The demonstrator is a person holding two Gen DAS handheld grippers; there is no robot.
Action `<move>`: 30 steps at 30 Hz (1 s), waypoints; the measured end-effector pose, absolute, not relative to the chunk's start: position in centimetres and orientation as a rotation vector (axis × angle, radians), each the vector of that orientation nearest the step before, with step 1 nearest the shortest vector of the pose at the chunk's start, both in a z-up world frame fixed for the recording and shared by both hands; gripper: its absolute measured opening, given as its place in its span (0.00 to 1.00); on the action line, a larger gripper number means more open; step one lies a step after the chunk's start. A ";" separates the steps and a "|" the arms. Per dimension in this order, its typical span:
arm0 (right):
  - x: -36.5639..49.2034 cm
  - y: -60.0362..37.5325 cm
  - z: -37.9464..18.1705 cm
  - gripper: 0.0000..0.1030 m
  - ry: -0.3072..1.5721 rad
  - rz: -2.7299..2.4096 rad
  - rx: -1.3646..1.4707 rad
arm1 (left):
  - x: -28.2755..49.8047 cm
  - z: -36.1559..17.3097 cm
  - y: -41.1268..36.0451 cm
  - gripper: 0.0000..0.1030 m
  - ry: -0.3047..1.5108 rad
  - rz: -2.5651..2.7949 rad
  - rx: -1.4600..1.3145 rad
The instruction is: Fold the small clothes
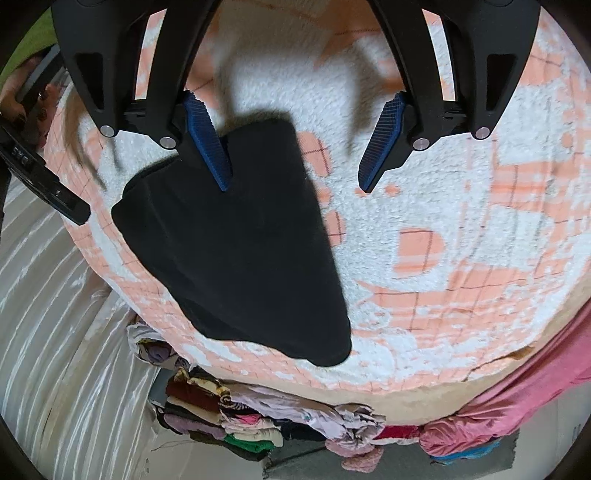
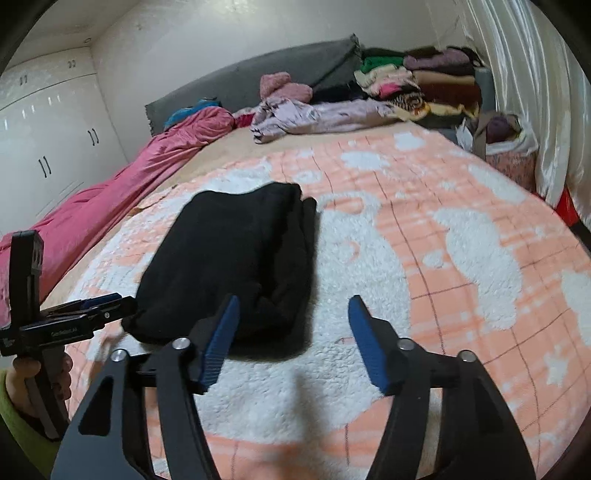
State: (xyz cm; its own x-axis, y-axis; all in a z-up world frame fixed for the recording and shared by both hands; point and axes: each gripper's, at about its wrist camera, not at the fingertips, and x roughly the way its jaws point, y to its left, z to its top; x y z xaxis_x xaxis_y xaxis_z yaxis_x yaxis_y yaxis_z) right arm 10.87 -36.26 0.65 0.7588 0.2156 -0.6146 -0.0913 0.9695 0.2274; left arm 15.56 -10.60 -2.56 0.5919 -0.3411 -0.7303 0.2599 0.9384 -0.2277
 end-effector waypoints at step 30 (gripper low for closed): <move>2.3 -31.2 2.5 0.96 0.604 0.073 0.051 | 5.4 0.1 -7.0 0.91 0.744 -0.217 -0.038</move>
